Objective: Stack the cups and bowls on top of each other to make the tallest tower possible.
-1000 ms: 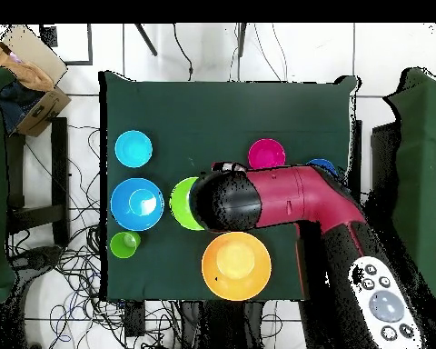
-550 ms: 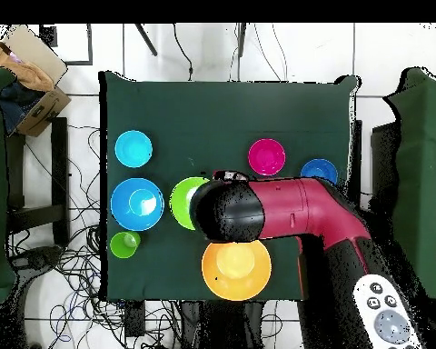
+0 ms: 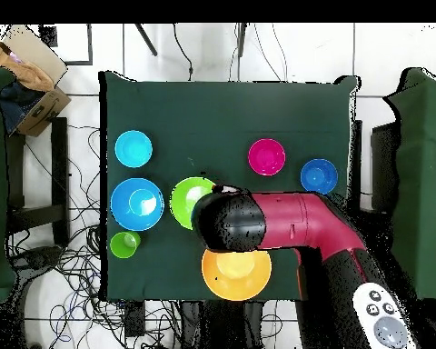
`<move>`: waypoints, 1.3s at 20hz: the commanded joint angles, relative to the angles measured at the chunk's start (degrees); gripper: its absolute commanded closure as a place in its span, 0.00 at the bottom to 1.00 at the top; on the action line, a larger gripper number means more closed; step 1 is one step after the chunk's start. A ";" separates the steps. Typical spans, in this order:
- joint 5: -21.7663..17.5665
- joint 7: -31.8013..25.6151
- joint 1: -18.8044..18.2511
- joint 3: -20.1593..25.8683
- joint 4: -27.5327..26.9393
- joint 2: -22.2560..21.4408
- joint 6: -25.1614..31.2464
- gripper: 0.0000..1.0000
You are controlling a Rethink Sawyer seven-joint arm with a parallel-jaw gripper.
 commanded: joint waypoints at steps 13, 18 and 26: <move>17.04 1.48 -14.08 11.88 17.82 6.90 -7.23 1.00; 16.05 -1.29 -24.95 23.47 23.73 16.27 -18.41 1.00; 6.93 1.60 -34.97 31.28 27.36 35.57 -29.58 1.00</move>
